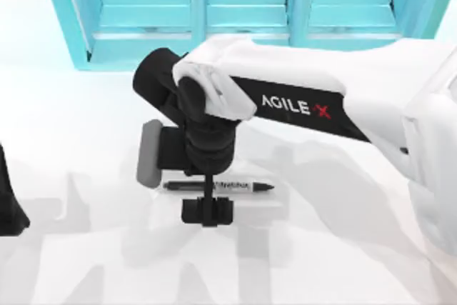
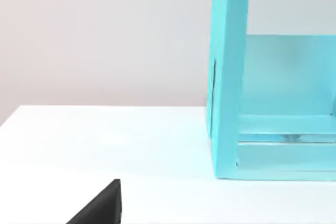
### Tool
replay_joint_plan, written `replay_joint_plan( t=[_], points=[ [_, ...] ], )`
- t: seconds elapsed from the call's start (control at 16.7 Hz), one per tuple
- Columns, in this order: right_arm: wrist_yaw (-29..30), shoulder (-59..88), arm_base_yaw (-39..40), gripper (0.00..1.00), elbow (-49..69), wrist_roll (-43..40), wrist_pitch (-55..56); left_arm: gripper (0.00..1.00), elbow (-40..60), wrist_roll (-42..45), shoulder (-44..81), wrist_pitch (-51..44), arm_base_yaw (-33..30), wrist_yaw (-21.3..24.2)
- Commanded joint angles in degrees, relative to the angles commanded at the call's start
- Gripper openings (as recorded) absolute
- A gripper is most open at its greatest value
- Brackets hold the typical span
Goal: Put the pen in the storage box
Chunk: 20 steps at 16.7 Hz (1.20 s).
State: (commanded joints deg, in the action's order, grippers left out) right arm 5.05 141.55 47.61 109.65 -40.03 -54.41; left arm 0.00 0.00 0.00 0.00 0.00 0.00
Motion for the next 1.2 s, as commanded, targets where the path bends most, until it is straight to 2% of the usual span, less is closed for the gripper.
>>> replay_joint_plan(
  t=[0.3,0.36,0.78,0.84,1.2],
  points=[
    [0.0,0.0,0.0,0.02,0.0,0.0,0.0,1.0,0.0,0.0,0.0,0.0,0.0,0.0],
    [0.0,0.0,0.0,0.0,0.0,0.0,0.0,1.0,0.0,0.0,0.0,0.0,0.0,0.0],
    [0.0,0.0,0.0,0.0,0.0,0.0,0.0,1.0,0.0,0.0,0.0,0.0,0.0,0.0],
    [-2.53,-4.13,0.67,0.0,-0.46,2.26,-3.07,1.0,0.0,0.0,0.0,0.0,0.0,0.0],
    [-2.55,-4.66,0.93,0.0,7.56,1.93,-11.6,1.0,0.0,0.0,0.0,0.0,0.0,0.0]
  ],
)
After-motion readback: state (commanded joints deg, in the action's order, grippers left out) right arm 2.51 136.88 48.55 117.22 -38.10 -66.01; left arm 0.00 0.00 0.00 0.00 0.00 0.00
